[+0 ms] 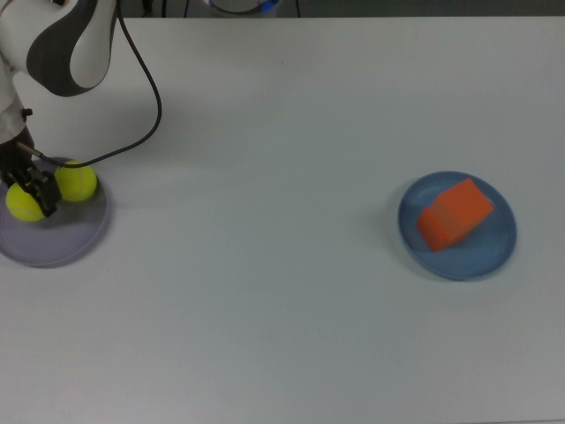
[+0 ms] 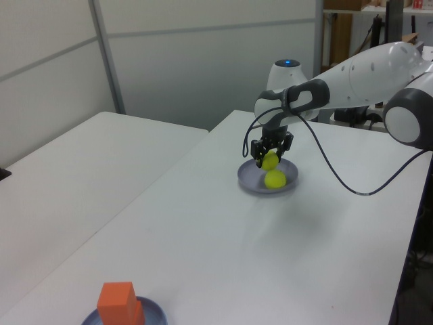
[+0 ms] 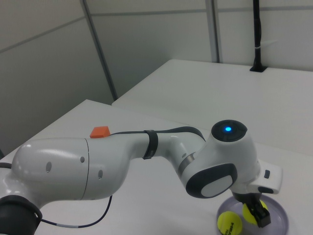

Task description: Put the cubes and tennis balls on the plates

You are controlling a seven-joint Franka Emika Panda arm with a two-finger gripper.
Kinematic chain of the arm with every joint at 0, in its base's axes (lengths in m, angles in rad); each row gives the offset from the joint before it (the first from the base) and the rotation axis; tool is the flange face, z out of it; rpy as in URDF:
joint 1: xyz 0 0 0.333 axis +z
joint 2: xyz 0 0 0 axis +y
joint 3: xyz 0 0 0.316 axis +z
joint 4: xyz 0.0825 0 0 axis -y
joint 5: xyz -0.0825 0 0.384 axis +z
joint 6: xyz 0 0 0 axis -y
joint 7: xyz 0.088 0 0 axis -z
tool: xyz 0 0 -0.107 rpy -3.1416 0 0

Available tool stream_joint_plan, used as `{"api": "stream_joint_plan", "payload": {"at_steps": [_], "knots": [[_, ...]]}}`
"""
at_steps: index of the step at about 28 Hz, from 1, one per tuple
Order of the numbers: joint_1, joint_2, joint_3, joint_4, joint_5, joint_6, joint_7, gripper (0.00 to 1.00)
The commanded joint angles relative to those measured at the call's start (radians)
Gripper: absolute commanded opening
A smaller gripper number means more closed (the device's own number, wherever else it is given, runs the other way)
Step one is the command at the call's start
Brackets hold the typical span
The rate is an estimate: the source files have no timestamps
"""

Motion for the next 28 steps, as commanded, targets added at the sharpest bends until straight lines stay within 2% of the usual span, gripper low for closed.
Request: {"api": "stream_joint_plan", "payload": {"at_steps": [1, 12, 15, 19, 24, 28], "knots": [[0.011, -0.039, -0.010, -0.003, 0.010, -0.046, -0.021, 1.00], [0.055, -0.233, 0.009, 0.000, -0.006, -0.287, -0.019, 1.00], [0.057, -0.265, 0.029, 0.000, -0.006, -0.309, -0.006, 1.00], [0.057, -0.306, 0.079, 0.000, -0.024, -0.338, 0.011, 1.00], [0.046, -0.380, 0.205, -0.008, -0.150, -0.389, 0.100, 1.00], [0.048, -0.409, 0.239, -0.006, -0.157, -0.429, 0.105, 1.00]]}}
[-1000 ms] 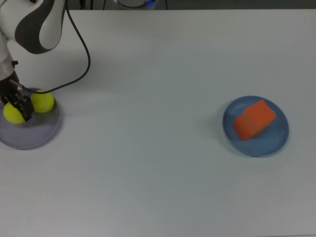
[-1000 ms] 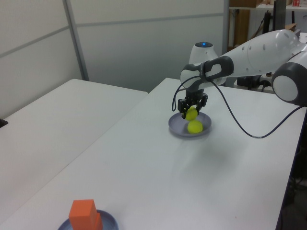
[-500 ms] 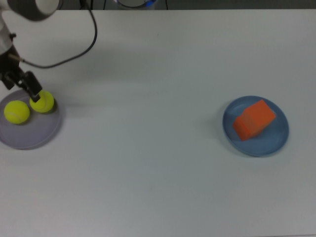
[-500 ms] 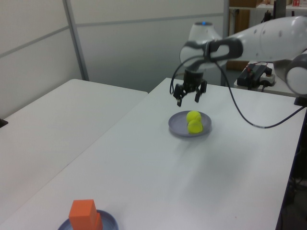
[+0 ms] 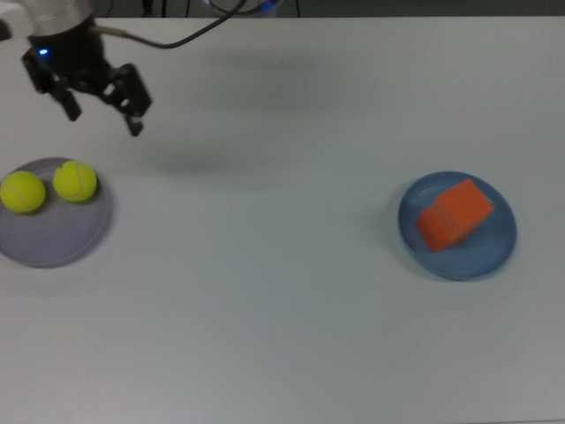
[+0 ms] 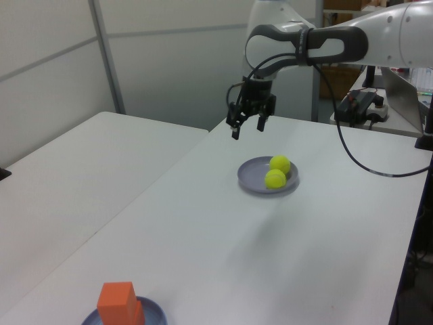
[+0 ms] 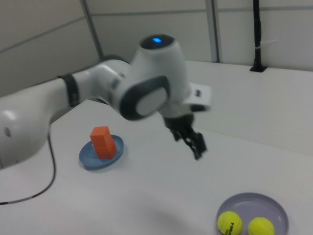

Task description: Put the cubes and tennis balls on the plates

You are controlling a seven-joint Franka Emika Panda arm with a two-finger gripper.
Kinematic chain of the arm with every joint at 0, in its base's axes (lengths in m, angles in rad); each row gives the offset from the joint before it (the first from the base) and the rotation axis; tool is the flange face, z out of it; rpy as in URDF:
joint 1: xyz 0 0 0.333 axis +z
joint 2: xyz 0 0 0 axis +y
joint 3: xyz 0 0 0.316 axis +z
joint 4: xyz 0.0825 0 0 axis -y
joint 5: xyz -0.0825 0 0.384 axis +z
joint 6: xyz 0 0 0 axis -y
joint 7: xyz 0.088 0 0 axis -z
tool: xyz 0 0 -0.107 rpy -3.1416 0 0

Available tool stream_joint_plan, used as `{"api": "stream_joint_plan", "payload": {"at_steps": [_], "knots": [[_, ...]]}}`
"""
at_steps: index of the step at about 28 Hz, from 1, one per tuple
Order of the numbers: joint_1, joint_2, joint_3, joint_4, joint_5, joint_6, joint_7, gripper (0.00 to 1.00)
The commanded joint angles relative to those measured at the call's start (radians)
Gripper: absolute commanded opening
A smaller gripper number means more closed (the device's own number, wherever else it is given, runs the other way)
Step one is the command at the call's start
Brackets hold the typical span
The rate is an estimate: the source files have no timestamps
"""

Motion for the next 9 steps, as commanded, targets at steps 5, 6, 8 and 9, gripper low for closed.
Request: {"api": "stream_joint_plan", "payload": {"at_steps": [5, 6, 8, 9], "knots": [[-0.006, -0.112, 0.092, -0.039, -0.036, -0.101, 0.028, 1.00], [-0.006, -0.114, 0.100, -0.039, -0.034, -0.109, 0.028, 1.00], [-0.006, -0.125, 0.114, -0.039, -0.034, -0.121, 0.028, 1.00], [-0.006, -0.126, 0.115, -0.039, -0.036, -0.124, 0.028, 1.00]]}}
